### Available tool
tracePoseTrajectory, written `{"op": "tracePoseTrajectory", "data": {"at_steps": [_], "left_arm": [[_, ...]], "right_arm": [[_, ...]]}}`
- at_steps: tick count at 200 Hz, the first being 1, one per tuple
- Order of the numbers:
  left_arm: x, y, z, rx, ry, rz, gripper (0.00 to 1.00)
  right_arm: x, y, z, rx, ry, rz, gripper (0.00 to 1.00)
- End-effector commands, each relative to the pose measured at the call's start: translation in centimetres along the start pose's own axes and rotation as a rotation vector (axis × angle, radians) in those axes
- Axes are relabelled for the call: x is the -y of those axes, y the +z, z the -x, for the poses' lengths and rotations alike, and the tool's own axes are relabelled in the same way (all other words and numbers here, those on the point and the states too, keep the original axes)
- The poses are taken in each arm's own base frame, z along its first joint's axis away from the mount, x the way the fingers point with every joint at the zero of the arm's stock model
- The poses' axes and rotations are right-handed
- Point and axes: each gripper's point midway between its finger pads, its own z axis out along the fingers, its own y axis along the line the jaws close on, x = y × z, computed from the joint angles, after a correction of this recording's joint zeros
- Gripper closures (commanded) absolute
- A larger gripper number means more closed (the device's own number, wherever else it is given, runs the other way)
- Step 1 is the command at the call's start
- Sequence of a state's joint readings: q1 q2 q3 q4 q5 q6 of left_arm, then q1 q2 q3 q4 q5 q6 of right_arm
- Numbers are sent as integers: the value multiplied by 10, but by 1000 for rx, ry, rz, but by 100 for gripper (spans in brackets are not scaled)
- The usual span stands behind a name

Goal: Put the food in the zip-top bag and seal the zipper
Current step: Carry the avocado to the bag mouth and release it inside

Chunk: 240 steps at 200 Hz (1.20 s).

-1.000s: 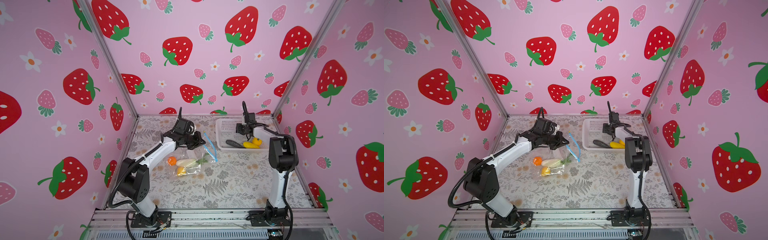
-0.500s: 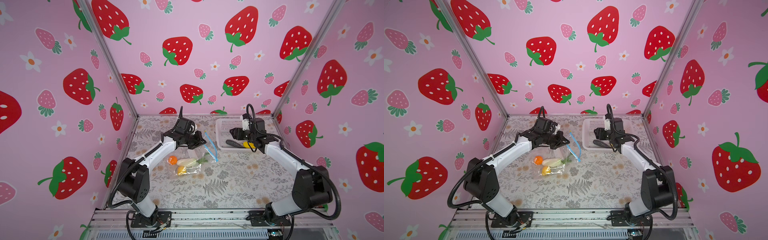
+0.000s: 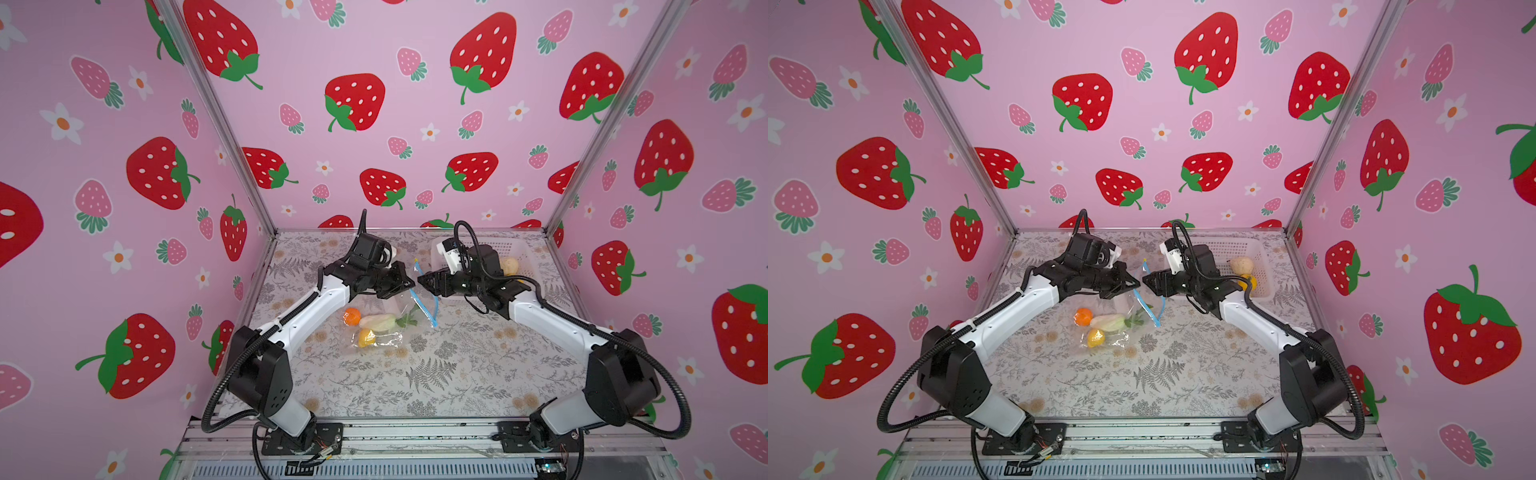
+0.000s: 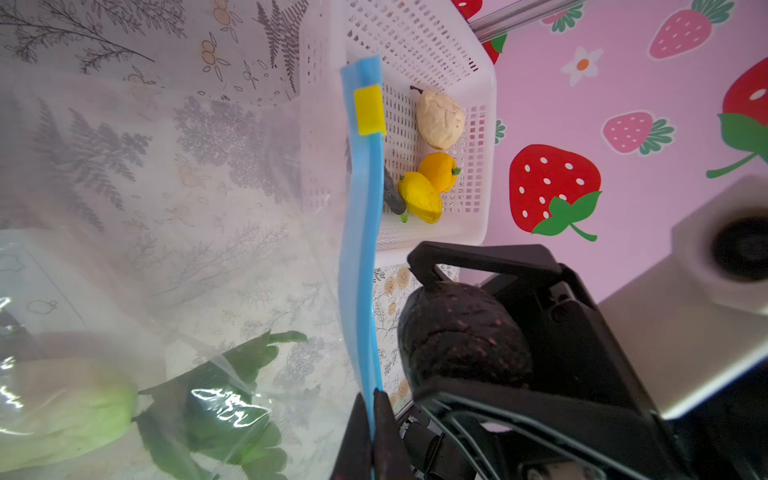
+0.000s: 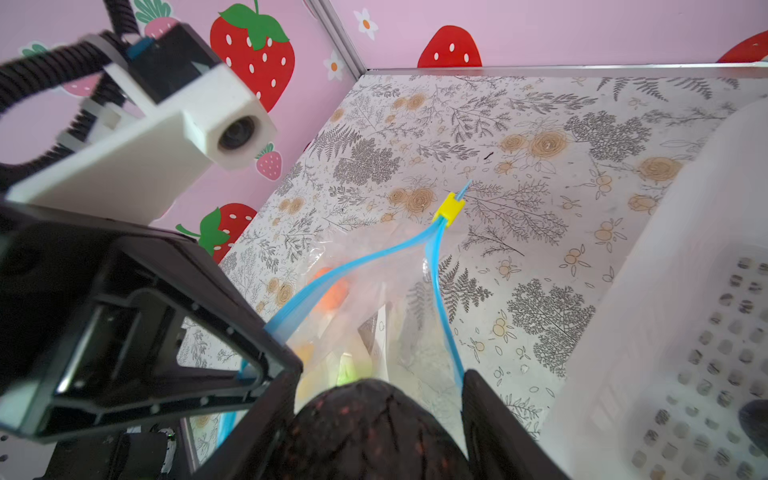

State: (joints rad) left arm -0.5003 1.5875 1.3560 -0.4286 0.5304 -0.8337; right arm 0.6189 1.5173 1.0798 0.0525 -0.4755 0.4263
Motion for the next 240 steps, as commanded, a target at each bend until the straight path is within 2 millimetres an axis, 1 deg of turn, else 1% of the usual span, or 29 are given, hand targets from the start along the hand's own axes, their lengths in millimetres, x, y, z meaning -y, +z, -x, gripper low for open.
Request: {"op": "tracePoseTrajectory", "data": {"at_steps": [1, 36, 80, 102, 132, 148, 180, 218, 240], "left_arm": [[22, -14, 5, 33, 38, -29, 100], [28, -16, -1, 30, 55, -38, 100], [31, -18, -5, 28, 53, -46, 100], [31, -18, -7, 26, 60, -45, 100], [30, -11, -10, 3, 48, -52, 100], [33, -11, -11, 1, 55, -59, 100], [31, -10, -10, 8, 52, -50, 100], [27, -8, -10, 9, 50, -42, 100], [29, -12, -9, 37, 60, -60, 100]], "right_arm": [[-12, 6, 8, 33, -12, 60, 47], [-1, 19, 1, 11, -10, 38, 48], [13, 34, -9, -21, 8, 14, 47], [16, 38, -8, -25, 16, 0, 44], [18, 37, -4, -6, 24, -15, 38], [17, 38, -3, -7, 28, -12, 35], [17, 36, 1, 2, 23, -15, 27], [13, 30, 8, 21, 12, -19, 22], [8, 23, 14, 34, 5, -16, 20]]}}
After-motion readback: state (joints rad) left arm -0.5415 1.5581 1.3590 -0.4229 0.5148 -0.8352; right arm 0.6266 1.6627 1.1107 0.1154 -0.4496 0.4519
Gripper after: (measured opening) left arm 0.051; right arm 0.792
